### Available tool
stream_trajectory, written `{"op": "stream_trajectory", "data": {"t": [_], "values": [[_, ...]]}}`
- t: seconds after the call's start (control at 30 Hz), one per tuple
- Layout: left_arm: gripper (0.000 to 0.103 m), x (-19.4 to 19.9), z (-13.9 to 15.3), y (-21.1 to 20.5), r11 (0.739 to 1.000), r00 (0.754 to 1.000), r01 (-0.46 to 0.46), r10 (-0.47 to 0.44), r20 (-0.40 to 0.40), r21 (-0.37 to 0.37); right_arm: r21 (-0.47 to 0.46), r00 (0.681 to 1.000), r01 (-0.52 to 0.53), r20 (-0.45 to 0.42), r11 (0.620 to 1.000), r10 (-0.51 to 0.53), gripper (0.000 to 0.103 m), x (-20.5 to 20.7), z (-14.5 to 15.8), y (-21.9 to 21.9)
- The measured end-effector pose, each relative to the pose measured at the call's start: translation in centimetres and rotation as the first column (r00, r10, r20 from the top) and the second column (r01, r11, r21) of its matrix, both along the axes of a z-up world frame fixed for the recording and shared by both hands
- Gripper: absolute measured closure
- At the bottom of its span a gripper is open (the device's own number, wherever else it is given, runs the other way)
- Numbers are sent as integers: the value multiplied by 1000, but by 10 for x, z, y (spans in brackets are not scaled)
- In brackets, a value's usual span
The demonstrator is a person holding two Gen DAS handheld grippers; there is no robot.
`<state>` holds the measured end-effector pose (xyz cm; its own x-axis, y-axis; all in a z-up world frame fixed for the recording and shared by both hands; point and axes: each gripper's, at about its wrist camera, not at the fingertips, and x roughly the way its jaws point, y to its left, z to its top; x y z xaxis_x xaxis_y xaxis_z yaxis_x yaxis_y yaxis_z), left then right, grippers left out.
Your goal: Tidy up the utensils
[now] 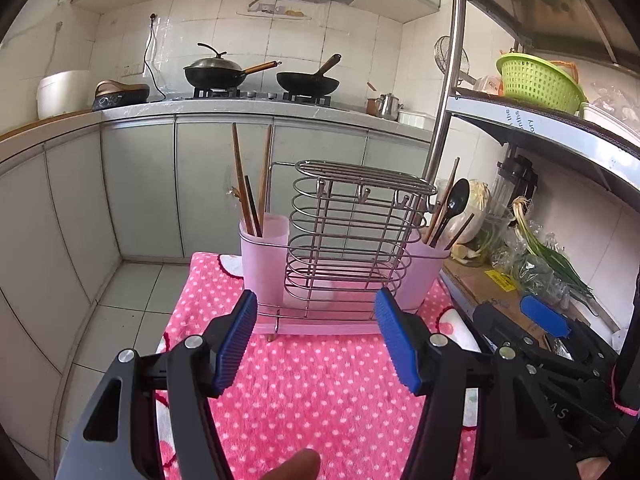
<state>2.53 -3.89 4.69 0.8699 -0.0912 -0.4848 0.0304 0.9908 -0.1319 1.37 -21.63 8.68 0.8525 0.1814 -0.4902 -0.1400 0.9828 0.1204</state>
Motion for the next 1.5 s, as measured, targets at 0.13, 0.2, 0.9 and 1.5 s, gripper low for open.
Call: {"op": "stream_trajectory", "data": {"t": [0.13, 0.2, 0.9, 1.5], "values": [[43, -1, -7, 0, 1000, 1000, -9, 9, -15, 3, -9, 1000, -1, -13, 1000, 1, 23, -2, -5, 2], [43, -2, -8, 0, 1000, 1000, -13, 13, -21, 5, -9, 1000, 0, -16, 1000, -1, 23, -2, -6, 3], [43, -8, -14, 0, 999, 999, -28, 28, -25, 30, -18, 1000, 23, -7, 1000, -23, 23, -7, -13, 9], [43, -9, -14, 0, 999, 999, -28, 29, -22, 31, -30, 1000, 20, -11, 999, -20, 23, -7, -15, 11]]}}
